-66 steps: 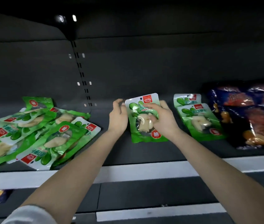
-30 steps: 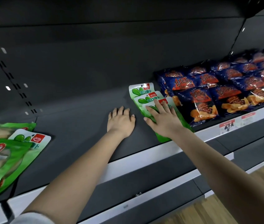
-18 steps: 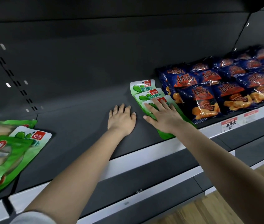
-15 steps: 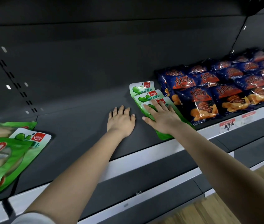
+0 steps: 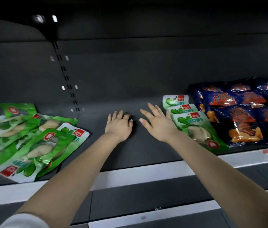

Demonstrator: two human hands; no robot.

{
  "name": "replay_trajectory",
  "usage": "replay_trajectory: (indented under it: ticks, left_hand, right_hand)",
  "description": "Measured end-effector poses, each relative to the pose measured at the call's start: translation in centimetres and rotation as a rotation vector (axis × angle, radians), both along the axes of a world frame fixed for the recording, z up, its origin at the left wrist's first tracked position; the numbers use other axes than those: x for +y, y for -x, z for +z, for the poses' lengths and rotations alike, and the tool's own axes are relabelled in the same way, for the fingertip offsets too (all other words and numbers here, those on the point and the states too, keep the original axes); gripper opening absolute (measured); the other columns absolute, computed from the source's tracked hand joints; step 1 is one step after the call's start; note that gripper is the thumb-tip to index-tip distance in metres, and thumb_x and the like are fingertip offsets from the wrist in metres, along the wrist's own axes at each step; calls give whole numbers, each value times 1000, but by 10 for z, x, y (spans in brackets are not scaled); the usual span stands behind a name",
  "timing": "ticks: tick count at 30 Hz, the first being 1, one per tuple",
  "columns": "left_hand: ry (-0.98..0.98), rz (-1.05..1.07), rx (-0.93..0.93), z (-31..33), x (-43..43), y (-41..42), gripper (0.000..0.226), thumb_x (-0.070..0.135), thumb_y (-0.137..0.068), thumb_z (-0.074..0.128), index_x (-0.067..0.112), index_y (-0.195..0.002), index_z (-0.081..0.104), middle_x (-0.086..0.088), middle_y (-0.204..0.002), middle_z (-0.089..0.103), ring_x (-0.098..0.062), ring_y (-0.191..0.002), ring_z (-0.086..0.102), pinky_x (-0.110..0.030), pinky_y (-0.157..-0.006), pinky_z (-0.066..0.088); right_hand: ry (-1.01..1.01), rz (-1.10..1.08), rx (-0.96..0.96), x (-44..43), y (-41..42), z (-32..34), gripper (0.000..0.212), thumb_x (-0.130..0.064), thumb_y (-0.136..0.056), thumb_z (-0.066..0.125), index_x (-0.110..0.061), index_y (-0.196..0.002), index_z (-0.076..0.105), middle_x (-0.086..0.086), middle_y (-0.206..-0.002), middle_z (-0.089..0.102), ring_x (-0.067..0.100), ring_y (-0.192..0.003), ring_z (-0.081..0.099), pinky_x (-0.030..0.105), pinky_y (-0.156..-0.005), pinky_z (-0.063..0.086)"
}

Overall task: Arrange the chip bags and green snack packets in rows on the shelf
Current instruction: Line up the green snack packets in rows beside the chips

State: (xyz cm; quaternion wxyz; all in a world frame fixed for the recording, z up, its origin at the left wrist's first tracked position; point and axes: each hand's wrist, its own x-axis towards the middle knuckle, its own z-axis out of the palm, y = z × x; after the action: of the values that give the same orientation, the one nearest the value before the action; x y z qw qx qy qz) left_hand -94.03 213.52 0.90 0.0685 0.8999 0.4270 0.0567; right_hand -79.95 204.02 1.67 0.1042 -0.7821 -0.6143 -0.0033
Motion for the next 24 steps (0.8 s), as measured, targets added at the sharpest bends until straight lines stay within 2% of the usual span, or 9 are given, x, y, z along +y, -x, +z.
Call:
replay_trajectory:
  ticks: [7, 16, 20, 24]
  left_hand:
    - [-10, 294, -21, 5, 34, 97, 47, 36, -101, 25, 19, -144, 32, -10, -157, 15, -29, -146, 8, -44, -118, 3]
    - [10, 594, -57, 2, 43, 224, 47, 34, -100, 26, 19, -145, 31, -7, -157, 17, -28, -145, 11, -47, -117, 7]
    - [-8, 634, -57, -9, 37, 259, 47, 33, -100, 25, 21, -146, 29, -3, -158, 16, -24, -146, 7, -44, -118, 8]
    - [-61, 613, -48, -18, 30, 266, 48, 33, -101, 22, 24, -148, 22, -1, -158, 13, -22, -147, 5, -42, -119, 5]
  right_hand:
    - [52, 196, 46, 54, 60, -4, 55, -54, -99, 15, -35, -151, 15, -5, -160, -11, 24, -146, -16, 53, -117, -4]
    - [56, 525, 45, 107, 161, 5, 58, -57, -98, 22, -34, -151, 18, -6, -160, -10, 22, -147, -12, 54, -116, -2]
    - [107, 633, 41, 115, 208, 2, 68, -63, -94, 23, -30, -153, 12, -2, -160, -10, 22, -147, -11, 52, -117, -3]
    - [218, 641, 0, 119, 233, -15, 76, -68, -92, 22, -27, -153, 4, 5, -160, -10, 26, -147, -9, 50, -118, -1]
